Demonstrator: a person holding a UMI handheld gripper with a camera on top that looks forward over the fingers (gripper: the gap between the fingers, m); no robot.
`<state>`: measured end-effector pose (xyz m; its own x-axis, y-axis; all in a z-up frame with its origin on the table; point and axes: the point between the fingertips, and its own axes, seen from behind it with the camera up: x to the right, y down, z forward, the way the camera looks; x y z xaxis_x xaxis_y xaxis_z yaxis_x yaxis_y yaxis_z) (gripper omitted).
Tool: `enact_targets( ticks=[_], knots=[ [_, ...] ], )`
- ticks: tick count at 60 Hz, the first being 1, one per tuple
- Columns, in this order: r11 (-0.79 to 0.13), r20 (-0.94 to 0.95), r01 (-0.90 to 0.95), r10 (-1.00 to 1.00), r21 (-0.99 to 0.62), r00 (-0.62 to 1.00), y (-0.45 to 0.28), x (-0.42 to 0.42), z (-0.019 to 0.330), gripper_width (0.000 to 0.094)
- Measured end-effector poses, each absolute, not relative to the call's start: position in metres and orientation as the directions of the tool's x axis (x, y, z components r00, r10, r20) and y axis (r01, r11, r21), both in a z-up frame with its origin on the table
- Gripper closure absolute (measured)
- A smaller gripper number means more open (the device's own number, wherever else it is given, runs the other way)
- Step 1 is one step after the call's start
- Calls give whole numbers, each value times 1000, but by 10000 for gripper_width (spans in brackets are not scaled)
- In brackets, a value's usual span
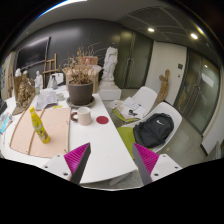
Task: Pour water
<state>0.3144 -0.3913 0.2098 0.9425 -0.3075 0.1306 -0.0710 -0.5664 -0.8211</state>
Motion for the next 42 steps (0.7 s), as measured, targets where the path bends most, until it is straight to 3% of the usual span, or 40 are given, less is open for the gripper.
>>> enact_targets(
  ticks=[10, 23, 42],
  knots=[
    [-576, 125, -40, -243, -817, 962, -388, 268, 196, 78],
    [-578, 64, -14, -115, -816, 991, -375, 153, 151, 78],
    [-463, -16, -21, -15, -886, 1000, -262, 9, 103, 76]
  ],
)
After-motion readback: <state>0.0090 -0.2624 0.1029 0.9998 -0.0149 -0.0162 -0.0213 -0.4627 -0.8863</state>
